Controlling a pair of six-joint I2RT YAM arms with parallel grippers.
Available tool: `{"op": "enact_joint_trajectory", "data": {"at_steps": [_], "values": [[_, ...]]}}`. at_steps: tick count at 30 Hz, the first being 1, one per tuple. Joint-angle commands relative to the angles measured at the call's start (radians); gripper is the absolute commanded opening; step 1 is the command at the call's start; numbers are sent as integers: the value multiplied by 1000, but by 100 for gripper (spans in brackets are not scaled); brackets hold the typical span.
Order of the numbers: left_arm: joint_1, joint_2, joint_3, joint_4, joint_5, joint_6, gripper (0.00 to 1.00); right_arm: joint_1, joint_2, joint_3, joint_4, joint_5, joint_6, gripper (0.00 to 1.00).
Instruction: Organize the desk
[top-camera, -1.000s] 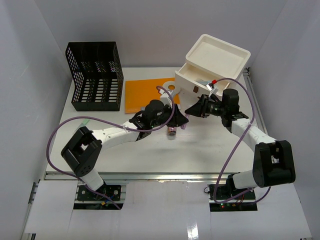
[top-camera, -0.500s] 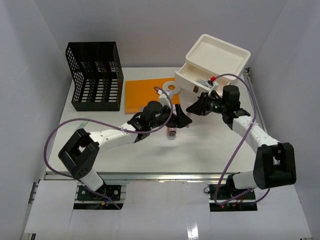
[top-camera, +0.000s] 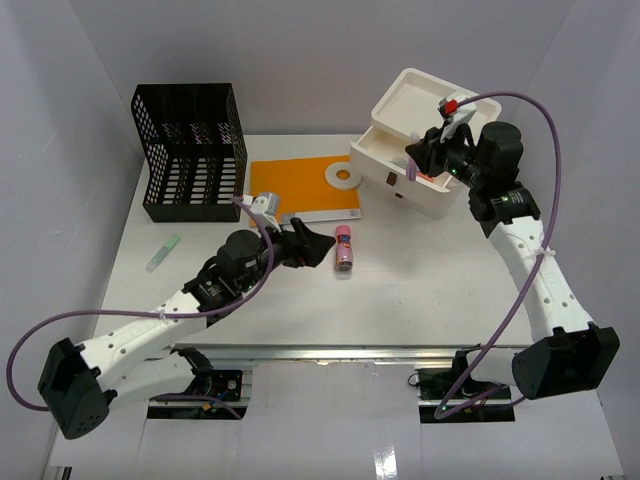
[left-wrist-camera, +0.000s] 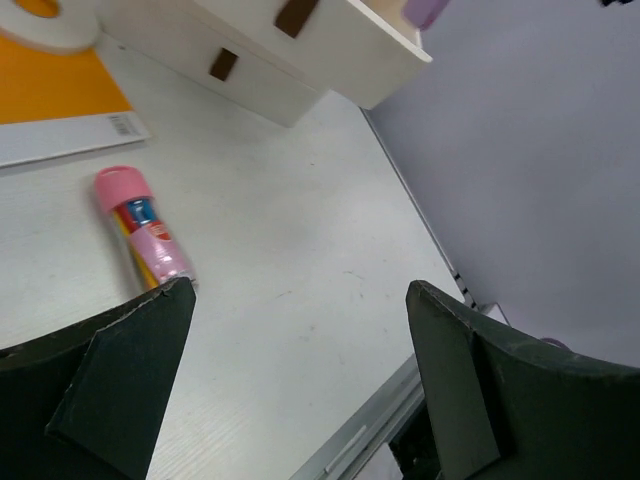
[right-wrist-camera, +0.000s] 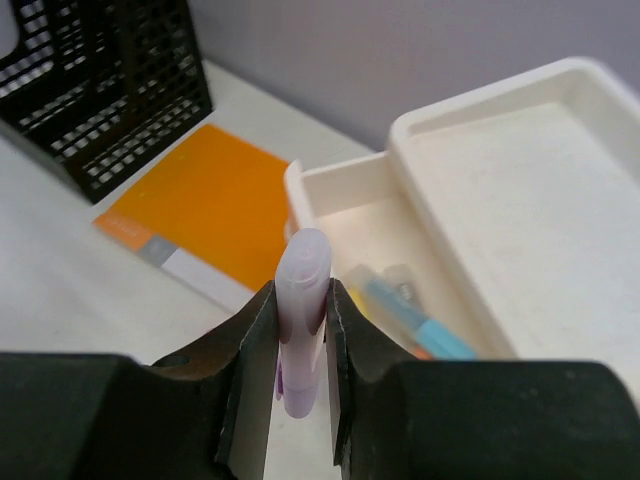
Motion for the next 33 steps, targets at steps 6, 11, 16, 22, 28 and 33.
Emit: {"op": "enact_joint_trajectory", "data": {"at_steps": [6, 11, 16, 22, 28, 33], "values": [[96, -227, -109, -342, -193, 13, 98, -1, 51, 13, 116, 347, -212, 12], [198, -239, -119, -408, -142, 12, 98, 0, 99, -30, 139, 366, -265, 17], [316, -190, -133, -403, -36, -4, 98, 0, 125, -45, 140, 369, -292, 42], [470, -157, -140, -401, 74, -40, 98, 1, 80, -39, 103, 306, -253, 78], [638, -132, -104, -445, 104, -32, 98, 0, -60, -67, -39, -49, -282, 97], [726, -79, -65, -493, -31, 87, 98, 2, -180, -282, -51, -581, -296, 93]]}}
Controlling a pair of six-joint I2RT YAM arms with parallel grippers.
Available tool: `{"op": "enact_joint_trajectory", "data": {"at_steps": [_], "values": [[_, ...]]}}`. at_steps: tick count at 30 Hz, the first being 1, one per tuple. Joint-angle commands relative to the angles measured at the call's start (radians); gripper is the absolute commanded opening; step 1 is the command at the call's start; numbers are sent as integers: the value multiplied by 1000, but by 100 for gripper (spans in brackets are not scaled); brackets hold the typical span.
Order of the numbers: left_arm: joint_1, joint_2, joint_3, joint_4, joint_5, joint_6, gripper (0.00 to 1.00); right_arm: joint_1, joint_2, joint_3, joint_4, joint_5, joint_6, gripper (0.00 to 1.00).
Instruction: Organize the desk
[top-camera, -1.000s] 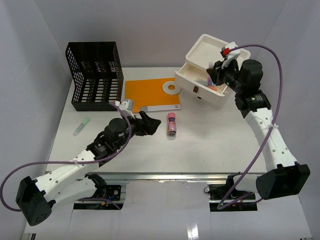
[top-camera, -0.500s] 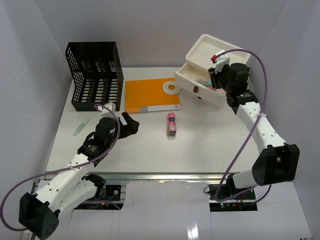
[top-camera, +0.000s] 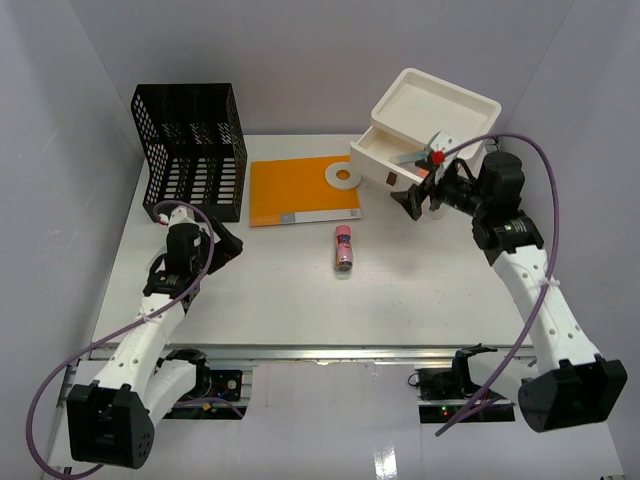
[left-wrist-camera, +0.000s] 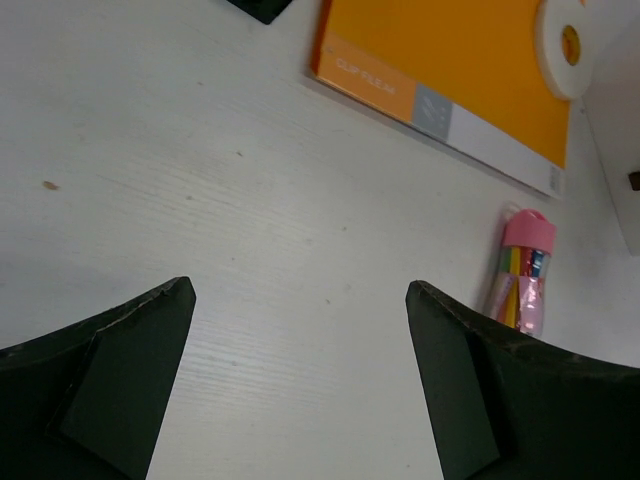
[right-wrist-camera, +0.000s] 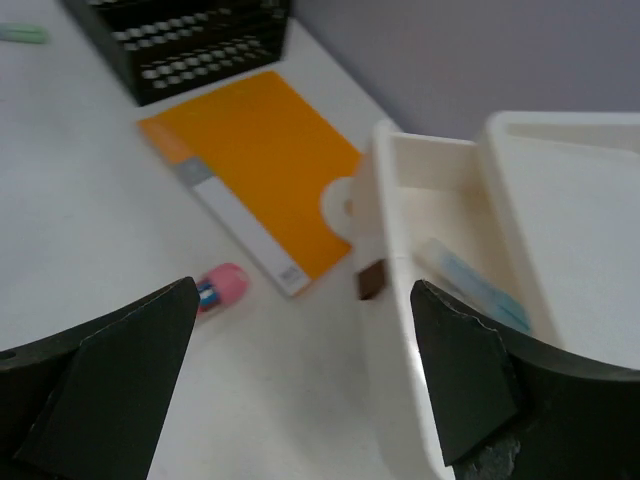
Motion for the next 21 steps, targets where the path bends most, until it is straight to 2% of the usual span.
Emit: {"op": "enact_joint_trajectory", "data": {"at_steps": [1, 2, 6, 9, 13, 16, 21], "values": [[99, 50, 66, -49, -97, 123, 98, 5, -95, -195, -11, -548, -11, 93], [131, 66, 71, -48, -104, 149, 98, 5, -107, -244, 12, -599, -5, 93], [202, 140, 114, 12, -135, 331, 98, 4, -152, -364, 44, -606, -45, 92], [208, 167, 106, 140, -85, 586, 98, 5, -167, -384, 50, -648, -39, 92], [217, 199, 48, 276, -76, 818, 98, 4, -184, -406, 64, -648, -34, 91], [230, 247, 23, 350, -98, 927, 98, 3, -192, -408, 63, -623, -39, 91], [305, 384, 44, 380, 9, 996, 98, 1, -202, -414, 60, -616, -42, 91]]}}
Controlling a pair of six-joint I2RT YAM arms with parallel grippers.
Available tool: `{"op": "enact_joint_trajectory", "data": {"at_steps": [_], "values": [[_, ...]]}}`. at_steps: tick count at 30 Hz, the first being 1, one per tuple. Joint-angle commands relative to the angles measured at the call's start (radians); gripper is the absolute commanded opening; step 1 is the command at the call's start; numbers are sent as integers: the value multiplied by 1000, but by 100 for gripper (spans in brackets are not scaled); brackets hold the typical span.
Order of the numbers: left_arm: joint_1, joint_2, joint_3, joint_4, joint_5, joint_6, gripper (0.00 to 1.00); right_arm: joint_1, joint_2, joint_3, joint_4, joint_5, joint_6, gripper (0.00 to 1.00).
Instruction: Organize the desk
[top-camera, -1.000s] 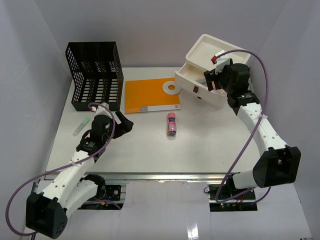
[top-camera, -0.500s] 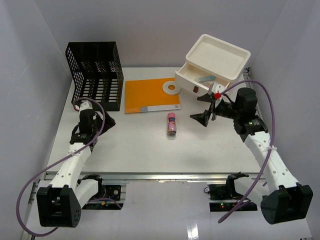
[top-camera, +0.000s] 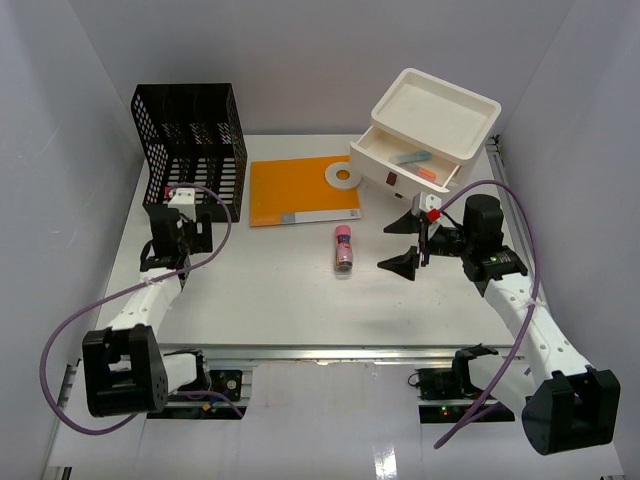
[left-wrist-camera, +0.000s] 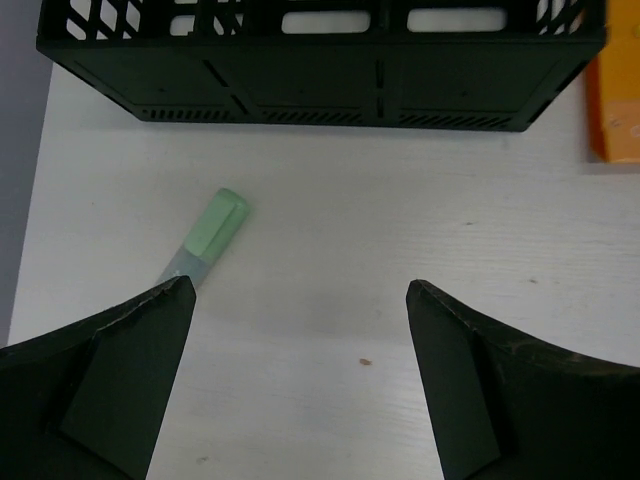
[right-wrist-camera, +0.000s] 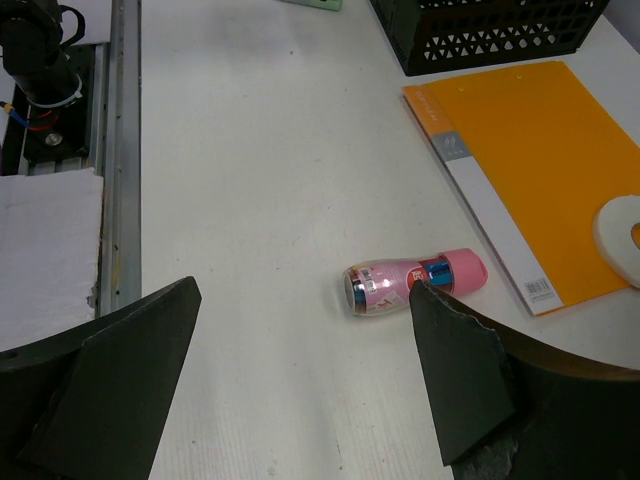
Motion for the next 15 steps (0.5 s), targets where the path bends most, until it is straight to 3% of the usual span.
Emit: {"op": "enact_joint_trajectory", "data": {"at_steps": [1, 7, 15], "values": [[72, 99, 11, 83, 104, 164, 98, -6, -21, -7, 34, -14, -19, 91], [139, 232, 116, 14, 244, 266, 98, -16, -28, -5, 26, 2, -33, 91], [269, 318, 164, -4, 383, 280, 97, -27, -23, -9, 22, 5, -38, 92]]}}
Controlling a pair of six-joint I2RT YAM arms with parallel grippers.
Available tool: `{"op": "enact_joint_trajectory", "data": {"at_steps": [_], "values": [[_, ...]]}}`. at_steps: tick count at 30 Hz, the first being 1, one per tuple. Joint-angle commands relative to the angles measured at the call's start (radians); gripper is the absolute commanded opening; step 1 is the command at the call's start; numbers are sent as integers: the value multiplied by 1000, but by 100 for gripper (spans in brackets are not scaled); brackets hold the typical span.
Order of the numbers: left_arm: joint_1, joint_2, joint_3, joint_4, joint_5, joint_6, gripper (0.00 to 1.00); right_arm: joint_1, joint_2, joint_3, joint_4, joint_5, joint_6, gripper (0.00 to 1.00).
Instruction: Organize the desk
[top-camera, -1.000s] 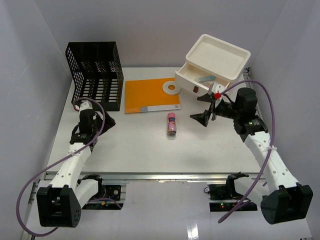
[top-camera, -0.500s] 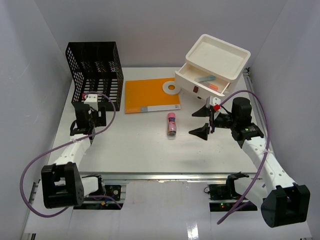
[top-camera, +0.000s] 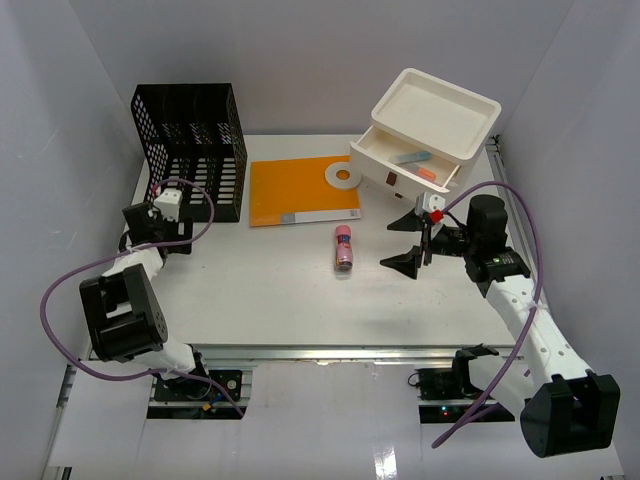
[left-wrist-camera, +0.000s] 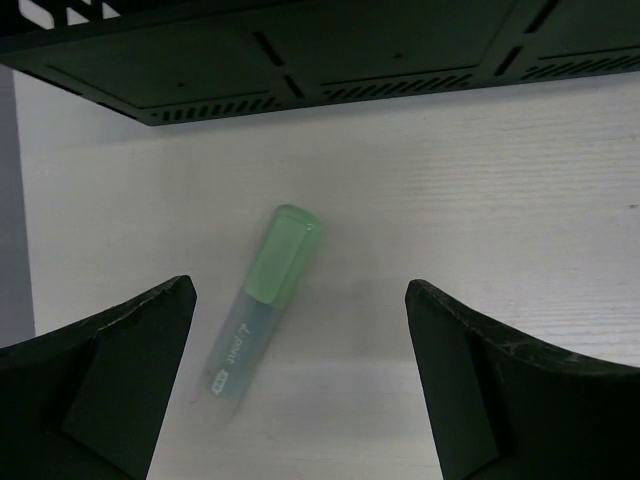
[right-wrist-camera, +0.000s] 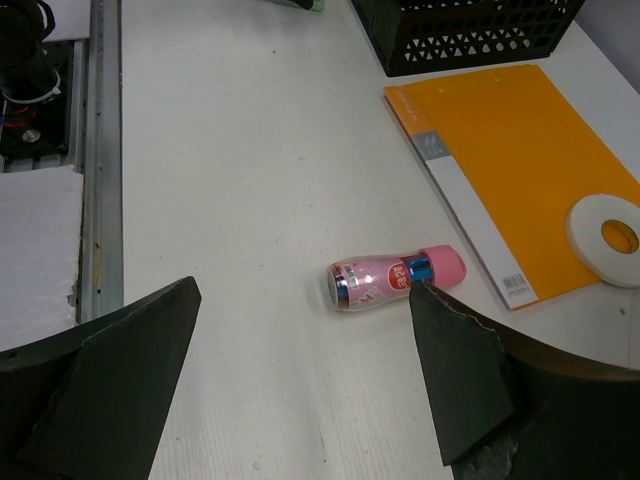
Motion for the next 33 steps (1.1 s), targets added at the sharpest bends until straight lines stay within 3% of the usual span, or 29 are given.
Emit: {"op": "enact_joint_trajectory", "data": {"at_steps": [1, 12, 26, 33], "values": [[52, 27, 23, -10, 106, 37, 96, -10, -6, -8, 23, -4, -14, 92], [134, 87, 24, -34, 193, 51, 89, -32, 6, -6, 24, -16, -8, 91], [146, 147, 34, -80, 246, 33, 82, -66, 0, -3, 25, -40, 5, 91], [146, 126, 19, -121, 279, 2, 68, -67, -13, -2, 25, -42, 5, 91]]}}
